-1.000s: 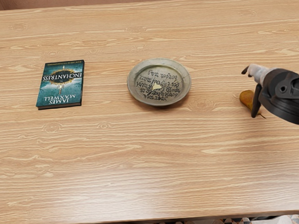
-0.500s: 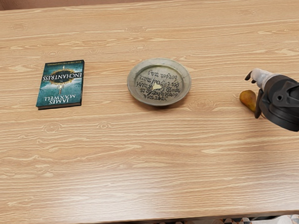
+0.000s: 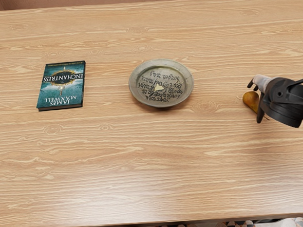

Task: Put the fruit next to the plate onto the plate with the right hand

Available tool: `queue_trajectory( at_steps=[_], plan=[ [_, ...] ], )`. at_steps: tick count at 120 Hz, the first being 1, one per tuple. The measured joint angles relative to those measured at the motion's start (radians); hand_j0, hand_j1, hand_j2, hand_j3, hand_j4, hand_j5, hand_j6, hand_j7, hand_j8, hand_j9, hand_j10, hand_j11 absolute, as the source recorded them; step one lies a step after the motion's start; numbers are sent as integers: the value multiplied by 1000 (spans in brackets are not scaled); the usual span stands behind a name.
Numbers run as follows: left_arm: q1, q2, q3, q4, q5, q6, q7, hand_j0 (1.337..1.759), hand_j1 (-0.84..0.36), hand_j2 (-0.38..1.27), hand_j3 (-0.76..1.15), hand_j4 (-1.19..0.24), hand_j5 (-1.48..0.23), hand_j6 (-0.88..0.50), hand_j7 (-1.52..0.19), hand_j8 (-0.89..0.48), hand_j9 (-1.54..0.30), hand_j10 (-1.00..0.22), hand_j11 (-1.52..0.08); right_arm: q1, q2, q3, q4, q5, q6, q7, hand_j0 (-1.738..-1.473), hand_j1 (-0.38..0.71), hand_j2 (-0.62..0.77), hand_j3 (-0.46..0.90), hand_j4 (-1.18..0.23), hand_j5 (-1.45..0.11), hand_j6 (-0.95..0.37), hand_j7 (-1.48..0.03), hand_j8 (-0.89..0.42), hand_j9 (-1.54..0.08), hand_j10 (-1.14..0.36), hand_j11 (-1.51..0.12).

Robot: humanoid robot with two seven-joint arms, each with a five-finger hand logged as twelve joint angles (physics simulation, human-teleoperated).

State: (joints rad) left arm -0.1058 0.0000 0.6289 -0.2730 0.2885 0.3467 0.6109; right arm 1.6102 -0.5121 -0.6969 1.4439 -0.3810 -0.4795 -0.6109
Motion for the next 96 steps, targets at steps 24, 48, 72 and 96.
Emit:
queue_trajectory(
  at_steps=[24,48,72,96],
  plan=[
    [-1,0,-1,0,0,0,0,1658,349,0,0,0,0,0,0,0,0,0,0,-17,34,3,-61,-3,3,0,-1658,-85,-43,0,-221,-287,-222,-287,-222,-287,-221,-287],
    [0,0,-1,0,0,0,0,1658,349,0,0,0,0,0,0,0,0,0,0,-31,50,4,-78,-5,3,0,-1658,-72,-45,0,-233,-302,-234,-301,-233,-302,-233,-302],
    [0,0,-2,0,0,0,0,1658,349,0,0,0,0,0,0,0,0,0,0,-40,61,2,-90,-5,2,0,-1658,-33,-52,0,-265,-343,-266,-343,-265,-343,-265,-343],
    [0,0,-2,0,0,0,0,1658,349,0,0,0,0,0,0,0,0,0,0,-52,75,1,-114,-6,2,0,-1658,-7,-56,0,-286,-371,-287,-371,-287,-371,-286,-371]
  ],
)
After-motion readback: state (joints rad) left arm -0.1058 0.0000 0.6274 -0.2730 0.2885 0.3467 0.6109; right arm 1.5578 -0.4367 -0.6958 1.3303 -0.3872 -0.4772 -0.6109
